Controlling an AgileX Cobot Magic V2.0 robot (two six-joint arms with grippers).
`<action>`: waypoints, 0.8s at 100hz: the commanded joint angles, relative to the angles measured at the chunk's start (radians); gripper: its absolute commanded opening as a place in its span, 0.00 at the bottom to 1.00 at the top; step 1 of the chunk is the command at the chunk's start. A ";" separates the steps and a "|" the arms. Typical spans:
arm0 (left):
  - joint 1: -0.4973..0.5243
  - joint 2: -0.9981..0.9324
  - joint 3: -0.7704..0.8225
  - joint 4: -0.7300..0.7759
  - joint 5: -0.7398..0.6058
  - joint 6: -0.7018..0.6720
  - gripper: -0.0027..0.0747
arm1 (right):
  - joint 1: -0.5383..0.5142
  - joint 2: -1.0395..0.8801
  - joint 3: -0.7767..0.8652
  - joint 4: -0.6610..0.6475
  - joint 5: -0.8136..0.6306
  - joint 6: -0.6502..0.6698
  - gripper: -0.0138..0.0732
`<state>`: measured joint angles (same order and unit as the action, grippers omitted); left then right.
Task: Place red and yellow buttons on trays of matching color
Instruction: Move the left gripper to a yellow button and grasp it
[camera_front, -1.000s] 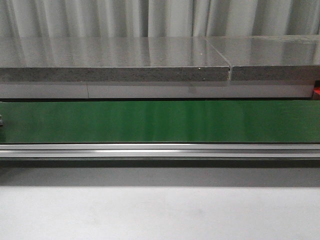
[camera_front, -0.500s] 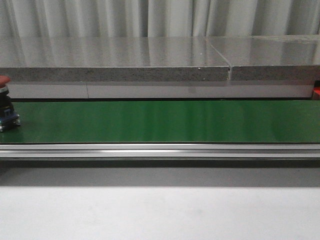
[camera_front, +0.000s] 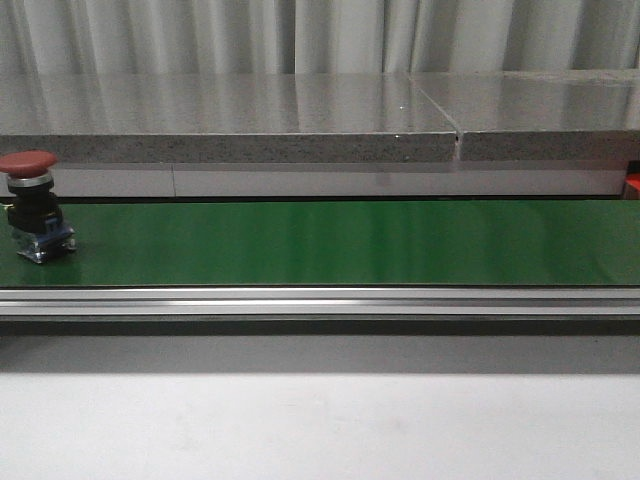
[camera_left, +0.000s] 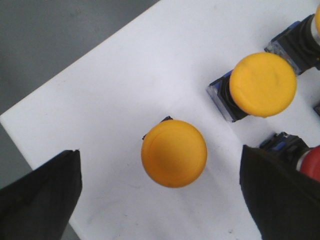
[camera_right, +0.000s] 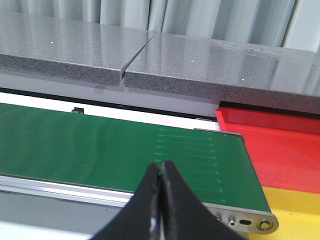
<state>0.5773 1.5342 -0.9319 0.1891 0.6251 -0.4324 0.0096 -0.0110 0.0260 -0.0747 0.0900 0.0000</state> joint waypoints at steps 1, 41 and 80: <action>0.001 0.000 -0.023 0.001 -0.065 -0.013 0.85 | 0.001 -0.014 -0.009 0.000 -0.081 0.000 0.08; 0.001 0.114 -0.023 -0.007 -0.123 -0.028 0.83 | 0.001 -0.014 -0.009 0.000 -0.081 0.000 0.08; 0.001 0.114 -0.066 -0.015 -0.052 -0.029 0.10 | 0.001 -0.014 -0.009 0.000 -0.081 0.000 0.08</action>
<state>0.5773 1.6890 -0.9522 0.1750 0.5657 -0.4491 0.0096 -0.0110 0.0260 -0.0747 0.0900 0.0000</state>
